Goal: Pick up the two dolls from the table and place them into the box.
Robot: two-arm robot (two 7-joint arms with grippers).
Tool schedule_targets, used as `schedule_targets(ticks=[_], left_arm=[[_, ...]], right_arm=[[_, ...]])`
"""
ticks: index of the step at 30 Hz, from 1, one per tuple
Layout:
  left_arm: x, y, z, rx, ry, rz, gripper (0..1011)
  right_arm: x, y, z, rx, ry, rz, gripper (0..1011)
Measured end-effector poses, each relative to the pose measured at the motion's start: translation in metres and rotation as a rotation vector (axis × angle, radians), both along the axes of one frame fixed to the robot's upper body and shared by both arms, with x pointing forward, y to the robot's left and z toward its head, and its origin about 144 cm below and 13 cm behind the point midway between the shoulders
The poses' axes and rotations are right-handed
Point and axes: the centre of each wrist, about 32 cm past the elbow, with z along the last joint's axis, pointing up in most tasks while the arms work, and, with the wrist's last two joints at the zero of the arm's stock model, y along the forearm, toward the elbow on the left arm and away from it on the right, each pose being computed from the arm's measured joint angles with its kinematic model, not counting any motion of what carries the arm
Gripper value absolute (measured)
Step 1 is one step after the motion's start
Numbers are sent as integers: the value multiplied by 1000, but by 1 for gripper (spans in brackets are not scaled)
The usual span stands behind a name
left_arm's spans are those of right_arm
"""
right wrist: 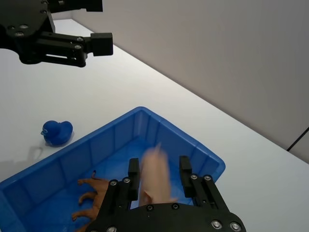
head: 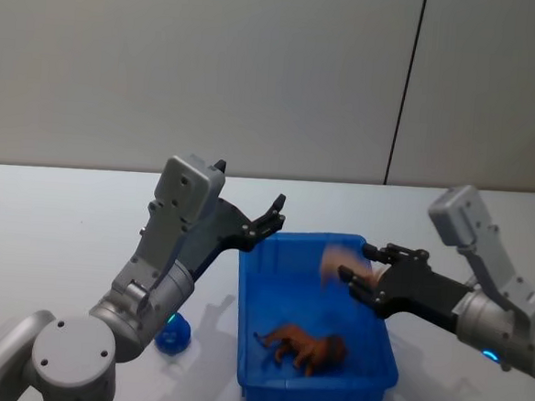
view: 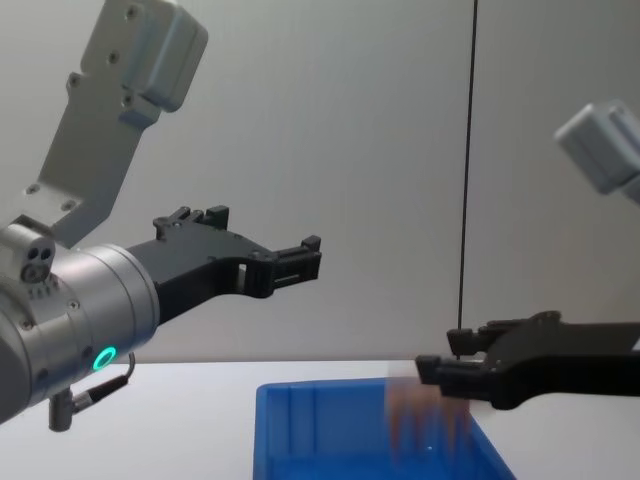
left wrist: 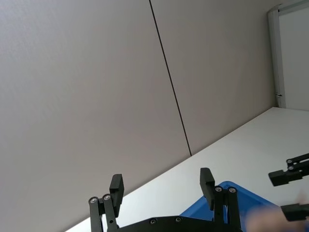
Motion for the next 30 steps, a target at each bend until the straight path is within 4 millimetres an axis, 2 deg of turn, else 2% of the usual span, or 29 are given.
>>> schedule_targets(ticks=[2,3,5,6,9,10,17,20,30], left_arm=[[0,0,0,0,0,0,1001],[0,0,0,0,0,0,1001],[0,0,0,0,0,0,1001],[0,0,0,0,0,0,1001],[0,0,0,0,0,0,1001],[0,0,0,0,0,0,1001],[0,0,0,0,0,0,1001],[0,0,0,0,0,0,1001],[0,0,0,0,0,0,1001]], right_arm=[[3,2,-1,-2,7,3,510],[5,4,-2,-5,10,6,569],[7,5,-3,-8,15,7,608],[9,6,-3,-10,17,8,669],[12,7,-4,-12,17,8,724],[13,7,-4,-13,14,7,778],[15,-1,-5,-11,-6,-19,970],[13,-10,-6,-7,-11,-35,1001],[-1,-44,-14,-12,-18,-79,1001]])
